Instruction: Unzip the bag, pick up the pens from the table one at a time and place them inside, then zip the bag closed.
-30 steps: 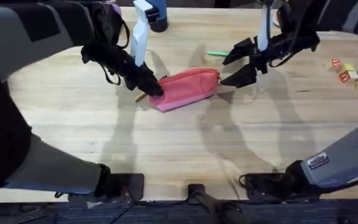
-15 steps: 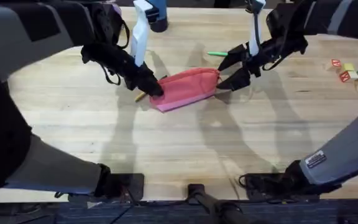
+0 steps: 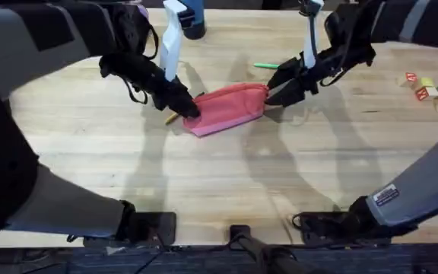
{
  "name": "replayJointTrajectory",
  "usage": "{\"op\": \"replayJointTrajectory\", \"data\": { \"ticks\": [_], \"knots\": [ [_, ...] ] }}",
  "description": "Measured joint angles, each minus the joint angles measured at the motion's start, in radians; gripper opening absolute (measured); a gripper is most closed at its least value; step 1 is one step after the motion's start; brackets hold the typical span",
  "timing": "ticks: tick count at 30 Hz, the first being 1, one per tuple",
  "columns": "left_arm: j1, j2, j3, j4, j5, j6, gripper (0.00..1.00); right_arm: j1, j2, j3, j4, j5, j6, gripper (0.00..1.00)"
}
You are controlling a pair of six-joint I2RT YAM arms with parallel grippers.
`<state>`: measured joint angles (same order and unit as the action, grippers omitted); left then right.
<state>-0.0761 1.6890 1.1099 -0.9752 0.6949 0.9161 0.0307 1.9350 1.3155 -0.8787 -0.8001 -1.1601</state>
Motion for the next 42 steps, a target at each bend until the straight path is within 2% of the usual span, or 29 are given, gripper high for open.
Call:
{"op": "replayJointTrajectory", "data": {
  "ticks": [4,8,9,10,11,12,26,36,42],
  "knots": [
    [0.0,0.0,0.0,0.0,0.0,0.0,0.043,0.003,0.0,0.0,0.0,0.0,0.0,0.384],
    [0.0,0.0,0.0,0.0,0.0,0.0,0.043,0.008,0.0,0.0,0.0,0.0,0.0,0.321],
    [0.0,0.0,0.0,0.0,0.0,0.0,0.044,0.009,0.0,0.0,0.002,0.0,-0.002,0.241],
    [0.0,0.0,0.0,0.0,0.0,0.0,0.044,0.01,0.0,0.0,-0.001,0.0,0.0,0.111],
    [0.0,0.0,0.0,0.001,-0.001,0.0,0.044,0.013,0.0,0.0,-0.004,0.0,-0.001,0.054],
    [0.0,0.0,0.0,0.001,-0.001,0.0,0.044,0.013,0.0,0.0,-0.003,0.0,0.0,0.04],
    [0.0,0.0,0.0,0.002,-0.002,0.0,0.044,0.012,0.0,0.011,-0.013,0.003,0.039,0.03],
    [0.0,0.0,0.0,0.002,-0.003,0.0,0.043,0.014,0.0,0.189,-0.13,0.019,0.061,0.03],
    [0.0,0.0,0.0,0.003,-0.003,0.0,0.043,0.022,0.0,0.213,-0.141,0.023,0.061,0.03]
  ]
}}
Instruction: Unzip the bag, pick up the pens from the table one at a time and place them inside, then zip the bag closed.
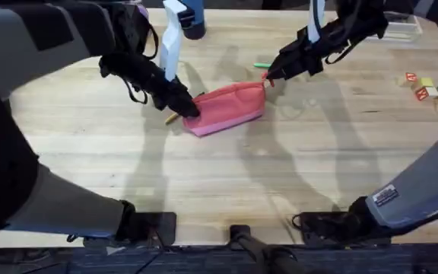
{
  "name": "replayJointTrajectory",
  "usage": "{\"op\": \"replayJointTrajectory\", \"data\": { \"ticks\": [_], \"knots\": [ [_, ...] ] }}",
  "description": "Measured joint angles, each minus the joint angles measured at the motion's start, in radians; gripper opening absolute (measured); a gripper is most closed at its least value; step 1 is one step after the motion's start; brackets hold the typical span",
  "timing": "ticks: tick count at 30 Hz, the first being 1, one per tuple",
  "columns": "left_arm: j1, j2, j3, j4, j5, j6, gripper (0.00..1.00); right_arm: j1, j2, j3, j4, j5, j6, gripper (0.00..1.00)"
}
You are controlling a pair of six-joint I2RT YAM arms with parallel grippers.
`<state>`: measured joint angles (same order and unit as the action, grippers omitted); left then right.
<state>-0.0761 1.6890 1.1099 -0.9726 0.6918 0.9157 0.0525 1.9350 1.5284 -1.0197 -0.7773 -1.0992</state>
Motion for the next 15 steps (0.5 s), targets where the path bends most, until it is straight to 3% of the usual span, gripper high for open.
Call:
{"op": "replayJointTrajectory", "data": {
  "ticks": [8,15],
  "knots": [
    [0.0,0.0,0.0,0.0,0.0,0.0,0.043,0.038,0.0,0.001,0.004,0.0,0.0,0.03],
    [0.0,0.0,0.0,0.001,-0.001,0.0,0.043,0.158,0.0,0.01,0.074,0.01,0.052,0.03]
  ]
}}
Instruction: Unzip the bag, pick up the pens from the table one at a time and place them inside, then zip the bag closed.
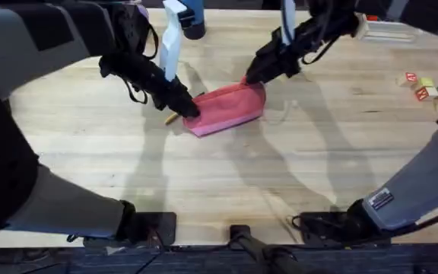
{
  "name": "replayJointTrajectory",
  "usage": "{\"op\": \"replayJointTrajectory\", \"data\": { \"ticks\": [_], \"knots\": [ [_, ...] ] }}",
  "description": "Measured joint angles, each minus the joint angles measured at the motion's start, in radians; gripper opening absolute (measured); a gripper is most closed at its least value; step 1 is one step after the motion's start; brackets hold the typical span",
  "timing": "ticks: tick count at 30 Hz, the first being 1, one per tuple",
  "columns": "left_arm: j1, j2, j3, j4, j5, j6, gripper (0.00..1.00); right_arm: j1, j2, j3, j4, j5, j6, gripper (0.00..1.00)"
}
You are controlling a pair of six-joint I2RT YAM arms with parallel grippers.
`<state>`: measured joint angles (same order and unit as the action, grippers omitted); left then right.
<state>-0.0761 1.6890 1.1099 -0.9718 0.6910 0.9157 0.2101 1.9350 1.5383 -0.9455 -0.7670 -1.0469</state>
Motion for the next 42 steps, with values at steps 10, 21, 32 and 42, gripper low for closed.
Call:
{"op": "replayJointTrajectory", "data": {
  "ticks": [10,21,32,42],
  "knots": [
    [0.0,0.0,0.0,-0.001,0.0,0.0,0.043,0.121,0.0,0.0,0.046,0.004,0.069,0.03],
    [0.0,0.0,0.0,0.0,0.0,0.0,0.043,0.19,0.0,0.001,0.094,0.004,0.131,0.031],
    [0.0,0.0,0.0,0.0,0.0,0.0,0.043,0.263,0.0,0.001,0.17,0.005,0.213,0.03],
    [0.0,0.0,0.0,0.0,0.0,0.0,0.043,0.319,0.0,0.002,0.223,0.008,0.264,0.03]
  ]
}}
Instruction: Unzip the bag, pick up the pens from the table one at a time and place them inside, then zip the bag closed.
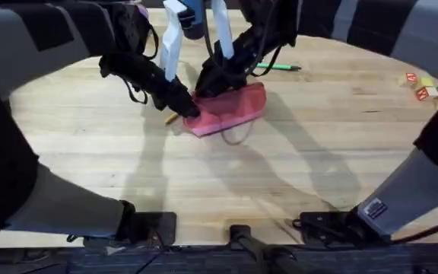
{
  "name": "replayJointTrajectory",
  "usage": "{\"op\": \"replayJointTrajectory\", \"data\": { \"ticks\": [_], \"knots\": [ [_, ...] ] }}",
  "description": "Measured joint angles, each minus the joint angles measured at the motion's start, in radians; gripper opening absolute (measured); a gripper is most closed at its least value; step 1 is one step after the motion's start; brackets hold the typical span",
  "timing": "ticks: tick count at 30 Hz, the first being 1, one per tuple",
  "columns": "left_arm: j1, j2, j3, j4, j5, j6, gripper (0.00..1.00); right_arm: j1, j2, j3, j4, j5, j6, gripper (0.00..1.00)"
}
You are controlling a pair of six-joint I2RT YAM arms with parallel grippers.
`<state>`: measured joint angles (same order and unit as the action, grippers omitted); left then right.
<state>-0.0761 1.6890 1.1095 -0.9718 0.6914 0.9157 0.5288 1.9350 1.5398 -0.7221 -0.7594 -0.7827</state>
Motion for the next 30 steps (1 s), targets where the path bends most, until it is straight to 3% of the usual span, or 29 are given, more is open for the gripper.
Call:
{"op": "replayJointTrajectory", "data": {
  "ticks": [11,12,15,19,20,24,30],
  "knots": [
    [0.0,0.0,0.0,0.0,0.0,0.0,0.043,0.009,0.0,0.0,0.006,0.005,0.006,0.034],
    [0.0,0.0,0.0,0.0,0.0,0.0,0.043,0.007,0.0,0.0,0.001,0.004,0.011,0.073],
    [0.0,0.0,0.0,0.001,0.0,0.0,0.043,-0.009,0.0,0.003,-0.029,-0.004,0.017,0.334],
    [0.0,0.0,0.0,0.002,0.0,0.0,0.043,-0.05,0.0,0.022,-0.093,0.001,0.018,0.91],
    [0.0,0.0,0.0,0.002,0.0,0.0,0.043,-0.063,0.0,0.032,-0.113,0.005,0.017,0.972],
    [0.0,0.0,0.0,0.003,0.0,0.0,0.043,-0.15,0.0,0.118,-0.2,0.012,0.02,0.996],
    [0.0,0.0,0.0,0.003,0.0,0.0,0.05,-0.203,0.0,0.165,-0.225,0.012,0.02,0.996]
  ]
}}
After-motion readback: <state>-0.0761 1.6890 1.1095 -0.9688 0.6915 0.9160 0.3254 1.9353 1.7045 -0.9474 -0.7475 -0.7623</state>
